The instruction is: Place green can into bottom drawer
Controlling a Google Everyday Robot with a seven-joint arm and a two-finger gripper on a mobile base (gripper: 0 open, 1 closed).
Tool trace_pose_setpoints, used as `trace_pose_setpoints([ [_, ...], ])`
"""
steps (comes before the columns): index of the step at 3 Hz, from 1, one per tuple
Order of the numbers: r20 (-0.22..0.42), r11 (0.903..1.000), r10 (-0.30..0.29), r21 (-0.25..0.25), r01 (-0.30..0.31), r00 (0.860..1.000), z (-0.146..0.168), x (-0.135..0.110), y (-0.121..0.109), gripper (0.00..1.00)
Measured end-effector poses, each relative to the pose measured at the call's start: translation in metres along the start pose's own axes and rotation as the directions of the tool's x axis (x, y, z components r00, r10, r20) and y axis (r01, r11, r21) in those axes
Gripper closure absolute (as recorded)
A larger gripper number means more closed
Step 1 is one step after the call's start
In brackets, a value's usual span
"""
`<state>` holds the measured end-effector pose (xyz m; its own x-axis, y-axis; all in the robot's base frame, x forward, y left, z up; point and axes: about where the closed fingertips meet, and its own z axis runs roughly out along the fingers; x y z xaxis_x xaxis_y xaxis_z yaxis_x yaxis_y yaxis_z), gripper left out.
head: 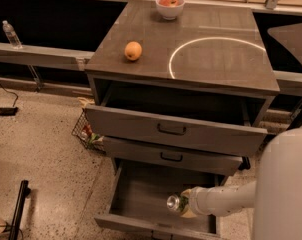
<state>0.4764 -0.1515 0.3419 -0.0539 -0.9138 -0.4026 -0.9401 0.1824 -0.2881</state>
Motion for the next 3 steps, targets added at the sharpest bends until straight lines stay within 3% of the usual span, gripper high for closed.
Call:
trace_pose_setpoints([
  [3, 0.015, 0.9999, 0.000, 0.017, 0.000, 1.000, 0.104, 0.028, -0.003, 1.00],
])
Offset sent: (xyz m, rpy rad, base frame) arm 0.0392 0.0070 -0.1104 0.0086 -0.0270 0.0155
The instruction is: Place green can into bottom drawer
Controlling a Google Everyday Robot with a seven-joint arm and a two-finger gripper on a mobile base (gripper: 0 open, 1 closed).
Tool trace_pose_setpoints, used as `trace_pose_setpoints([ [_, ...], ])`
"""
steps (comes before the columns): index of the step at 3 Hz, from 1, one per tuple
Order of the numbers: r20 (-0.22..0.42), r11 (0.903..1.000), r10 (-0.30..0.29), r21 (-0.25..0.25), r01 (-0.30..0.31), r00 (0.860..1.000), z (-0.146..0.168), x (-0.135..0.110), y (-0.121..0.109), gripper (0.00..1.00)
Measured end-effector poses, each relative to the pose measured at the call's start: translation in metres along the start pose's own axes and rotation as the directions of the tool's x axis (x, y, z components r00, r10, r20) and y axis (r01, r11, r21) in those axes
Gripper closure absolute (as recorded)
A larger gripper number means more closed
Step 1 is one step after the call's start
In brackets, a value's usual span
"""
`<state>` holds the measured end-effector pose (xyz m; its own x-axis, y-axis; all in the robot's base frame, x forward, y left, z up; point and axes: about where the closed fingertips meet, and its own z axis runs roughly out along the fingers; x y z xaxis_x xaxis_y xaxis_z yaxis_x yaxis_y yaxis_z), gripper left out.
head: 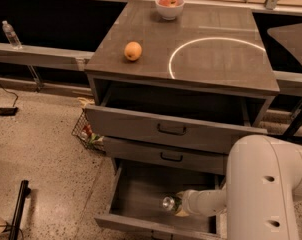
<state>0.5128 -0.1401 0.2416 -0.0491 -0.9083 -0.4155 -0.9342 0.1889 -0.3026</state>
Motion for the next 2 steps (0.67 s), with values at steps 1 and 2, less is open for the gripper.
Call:
trace_pose_setpoints([
  [1, -0.013, 0.9983, 0.058, 0.011, -0.057, 0.998, 0.033, 0.009, -0.011, 0.82],
  [2, -0.013, 0.9953, 0.097, 0.007, -0.097, 0.995, 0.060, 0.016, -0.018, 0.58],
])
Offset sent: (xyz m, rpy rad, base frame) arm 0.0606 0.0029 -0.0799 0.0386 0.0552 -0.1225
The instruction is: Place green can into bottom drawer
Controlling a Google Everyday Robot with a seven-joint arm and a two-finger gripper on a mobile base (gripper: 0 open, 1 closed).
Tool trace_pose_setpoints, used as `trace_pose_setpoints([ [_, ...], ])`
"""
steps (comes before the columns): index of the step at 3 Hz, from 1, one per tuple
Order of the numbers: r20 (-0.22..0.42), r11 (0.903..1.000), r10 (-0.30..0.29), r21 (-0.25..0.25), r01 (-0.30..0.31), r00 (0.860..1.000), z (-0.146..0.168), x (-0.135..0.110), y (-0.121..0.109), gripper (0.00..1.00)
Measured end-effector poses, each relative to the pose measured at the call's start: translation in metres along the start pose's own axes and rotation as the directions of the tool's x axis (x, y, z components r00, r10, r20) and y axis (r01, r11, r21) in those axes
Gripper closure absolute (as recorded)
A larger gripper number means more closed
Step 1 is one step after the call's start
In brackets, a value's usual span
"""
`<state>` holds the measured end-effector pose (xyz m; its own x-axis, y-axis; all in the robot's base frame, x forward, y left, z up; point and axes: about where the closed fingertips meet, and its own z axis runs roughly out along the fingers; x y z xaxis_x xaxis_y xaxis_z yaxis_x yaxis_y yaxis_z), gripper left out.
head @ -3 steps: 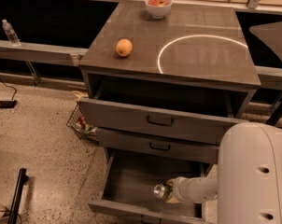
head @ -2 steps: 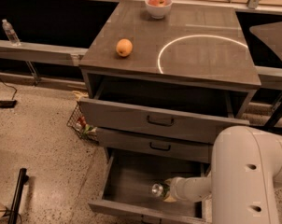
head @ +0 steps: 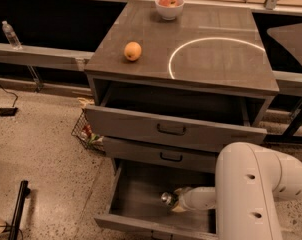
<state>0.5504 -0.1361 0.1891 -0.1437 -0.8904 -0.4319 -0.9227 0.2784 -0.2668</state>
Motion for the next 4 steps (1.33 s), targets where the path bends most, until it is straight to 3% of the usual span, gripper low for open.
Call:
trace_pose_setpoints([
  [2, -0.004, 0.9969, 0.067, -0.041, -0.067, 0.998, 0.012, 0.006, -0.005, 0.13],
  [3, -0.023, 0.9874, 0.144, -0.063, -0.145, 0.989, -0.014, 0.010, -0.017, 0.00],
  [4, -0.024, 0.9716, 0.231, -0.050, -0.232, 0.973, -0.056, 0.018, -0.031, 0.16],
])
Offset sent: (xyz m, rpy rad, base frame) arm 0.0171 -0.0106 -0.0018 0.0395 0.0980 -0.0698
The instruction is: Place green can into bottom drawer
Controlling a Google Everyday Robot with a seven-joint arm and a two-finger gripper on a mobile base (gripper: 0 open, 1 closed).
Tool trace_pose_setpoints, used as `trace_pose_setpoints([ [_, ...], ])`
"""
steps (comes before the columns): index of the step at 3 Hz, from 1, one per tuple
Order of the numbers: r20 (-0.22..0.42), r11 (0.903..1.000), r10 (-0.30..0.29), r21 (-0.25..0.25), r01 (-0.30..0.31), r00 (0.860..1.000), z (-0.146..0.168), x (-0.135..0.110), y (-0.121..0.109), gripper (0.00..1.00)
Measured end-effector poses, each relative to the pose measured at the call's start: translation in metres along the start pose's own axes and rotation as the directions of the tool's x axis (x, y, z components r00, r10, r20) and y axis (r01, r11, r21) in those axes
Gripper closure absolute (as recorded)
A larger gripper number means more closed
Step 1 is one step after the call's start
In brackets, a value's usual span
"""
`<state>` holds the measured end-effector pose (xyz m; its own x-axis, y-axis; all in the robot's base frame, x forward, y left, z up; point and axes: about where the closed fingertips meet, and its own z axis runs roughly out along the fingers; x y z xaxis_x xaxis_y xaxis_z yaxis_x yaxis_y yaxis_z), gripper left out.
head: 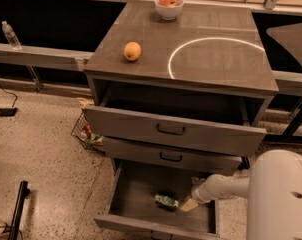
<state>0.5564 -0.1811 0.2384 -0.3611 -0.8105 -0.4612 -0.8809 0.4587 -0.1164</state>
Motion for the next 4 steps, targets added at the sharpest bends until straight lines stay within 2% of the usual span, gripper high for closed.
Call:
trace_pose_setpoints([
  [1, 0.043, 0.9955, 0.094, 0.011, -0.094, 0.995, -0.048, 0.011, -0.011, 0.40],
  [2, 0.140, 0.9887, 0.148, 0.002, -0.150, 0.979, -0.099, 0.015, -0.023, 0.64],
  [3, 0.251, 0.9857, 0.168, -0.049, -0.161, 0.953, -0.163, 0.016, -0.012, 0.87],
  [4, 0.333, 0.9841, 0.170, -0.108, -0.142, 0.928, -0.227, 0.014, 0.008, 1.00],
])
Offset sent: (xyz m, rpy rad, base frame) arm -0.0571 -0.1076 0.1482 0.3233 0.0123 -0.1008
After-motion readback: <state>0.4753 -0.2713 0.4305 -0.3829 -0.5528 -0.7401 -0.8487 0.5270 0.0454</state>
